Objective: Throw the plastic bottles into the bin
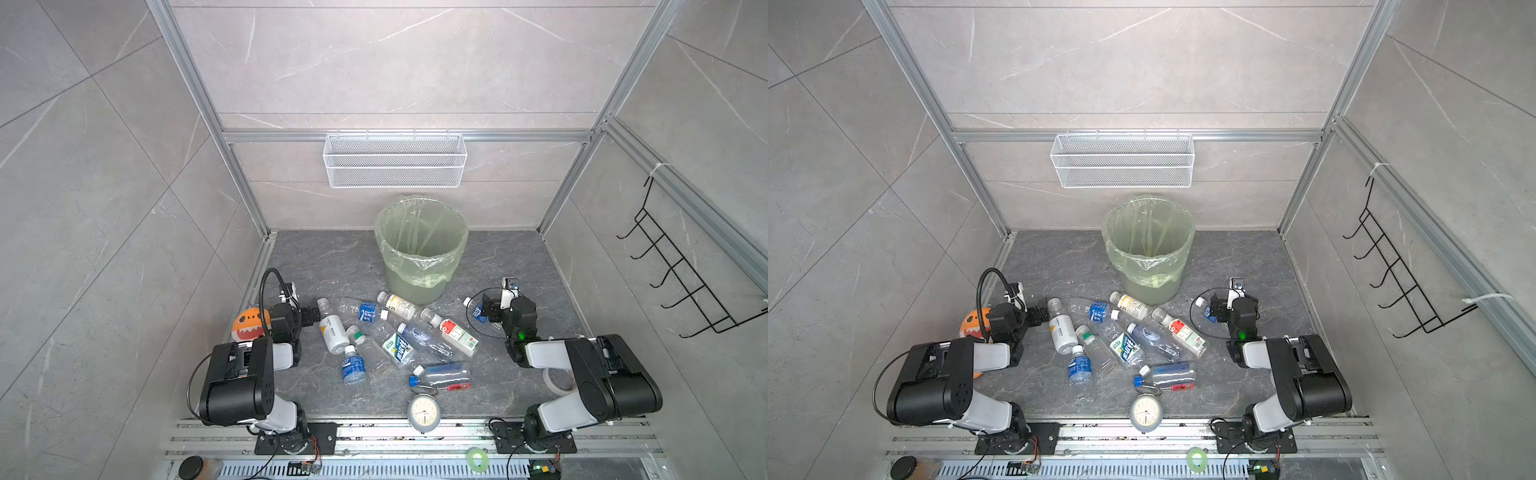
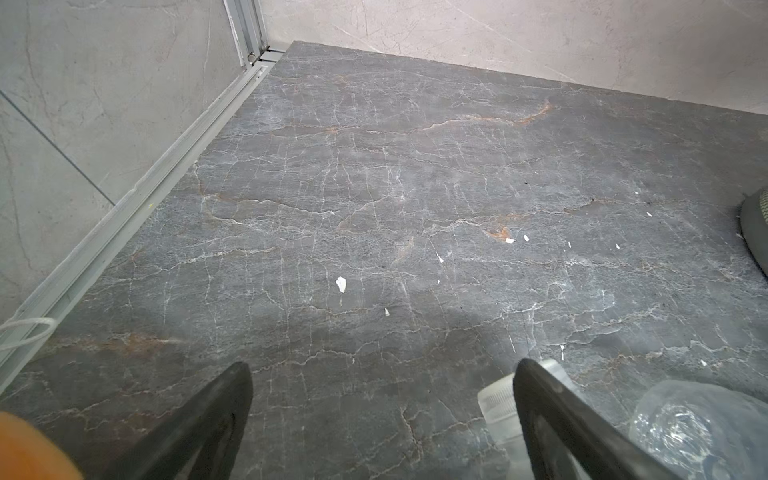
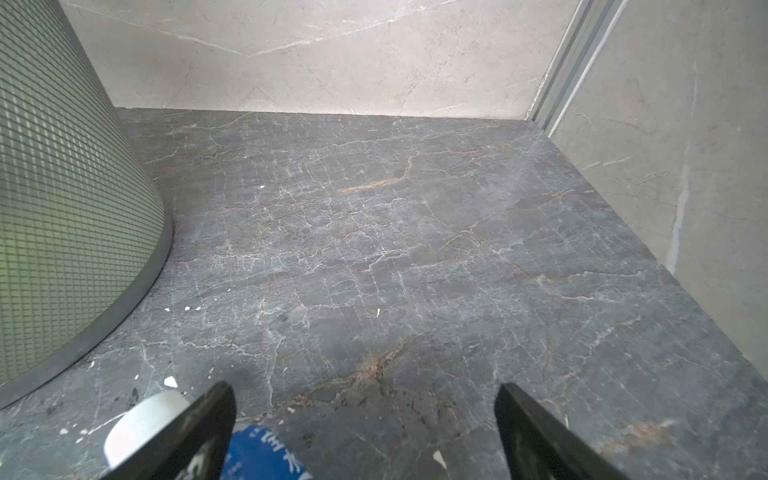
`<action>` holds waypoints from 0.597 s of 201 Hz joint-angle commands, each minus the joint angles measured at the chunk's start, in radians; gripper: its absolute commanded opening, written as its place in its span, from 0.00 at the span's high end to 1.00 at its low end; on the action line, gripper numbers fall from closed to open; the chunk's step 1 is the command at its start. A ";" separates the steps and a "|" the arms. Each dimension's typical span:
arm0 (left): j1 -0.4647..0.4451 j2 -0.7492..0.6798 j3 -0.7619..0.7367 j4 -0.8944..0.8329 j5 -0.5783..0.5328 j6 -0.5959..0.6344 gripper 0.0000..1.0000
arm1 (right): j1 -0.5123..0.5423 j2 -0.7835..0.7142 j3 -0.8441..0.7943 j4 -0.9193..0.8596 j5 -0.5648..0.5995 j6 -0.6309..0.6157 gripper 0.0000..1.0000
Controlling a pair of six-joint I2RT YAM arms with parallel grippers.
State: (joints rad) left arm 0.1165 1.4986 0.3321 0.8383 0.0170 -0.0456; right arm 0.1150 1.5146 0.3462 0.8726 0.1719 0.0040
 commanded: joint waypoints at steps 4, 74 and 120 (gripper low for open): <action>0.002 -0.005 0.008 0.041 -0.003 -0.012 0.00 | 0.007 0.001 0.009 0.011 -0.009 -0.002 0.01; 0.003 -0.005 0.006 0.041 -0.001 -0.011 0.00 | 0.007 0.002 0.011 0.011 -0.009 0.003 0.01; 0.021 -0.003 0.004 0.050 0.034 -0.019 0.00 | 0.006 0.002 0.011 0.012 -0.009 0.003 0.01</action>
State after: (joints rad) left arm 0.1295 1.4986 0.3321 0.8383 0.0311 -0.0460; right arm 0.1158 1.5146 0.3462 0.8726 0.1680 0.0044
